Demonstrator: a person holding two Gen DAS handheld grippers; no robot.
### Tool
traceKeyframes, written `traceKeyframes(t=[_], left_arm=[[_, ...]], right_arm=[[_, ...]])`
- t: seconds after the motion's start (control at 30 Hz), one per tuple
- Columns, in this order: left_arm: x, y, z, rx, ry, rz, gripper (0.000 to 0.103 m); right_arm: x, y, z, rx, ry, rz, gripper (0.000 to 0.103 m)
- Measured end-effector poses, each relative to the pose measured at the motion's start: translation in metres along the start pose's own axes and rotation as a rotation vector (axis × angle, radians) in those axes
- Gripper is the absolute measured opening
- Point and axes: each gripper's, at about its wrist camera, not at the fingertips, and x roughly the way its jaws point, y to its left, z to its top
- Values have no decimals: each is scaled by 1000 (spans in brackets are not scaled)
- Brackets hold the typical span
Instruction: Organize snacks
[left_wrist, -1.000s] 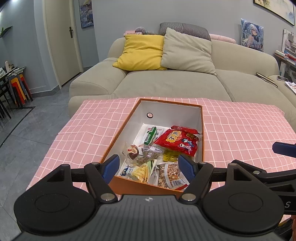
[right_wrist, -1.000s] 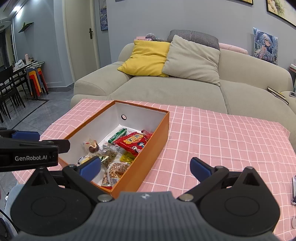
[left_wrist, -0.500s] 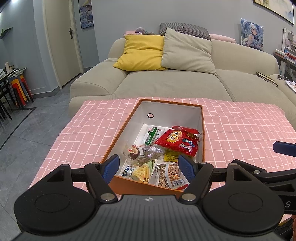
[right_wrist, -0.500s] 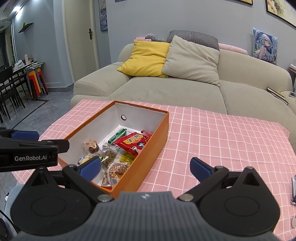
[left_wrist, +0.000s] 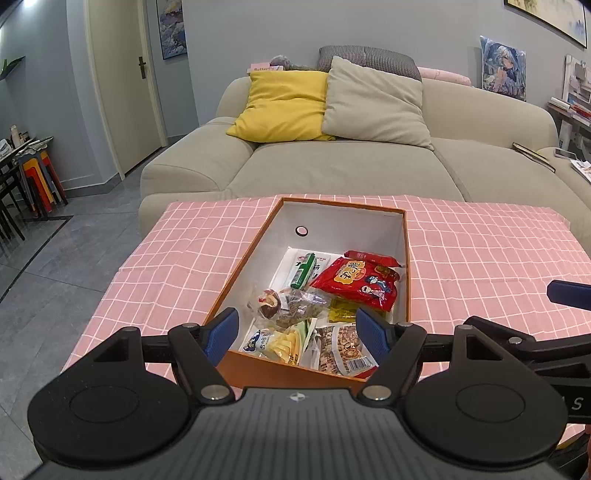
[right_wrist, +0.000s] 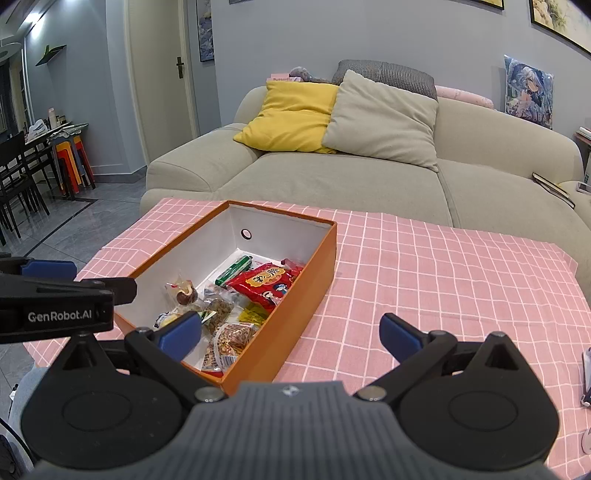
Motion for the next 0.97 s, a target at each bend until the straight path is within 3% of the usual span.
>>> traceKeyframes(t=[0.97], left_arm=[[0,-2,-1,4,-16,0,85]], right_arm=[[0,1,-2,3,3,-1,99]])
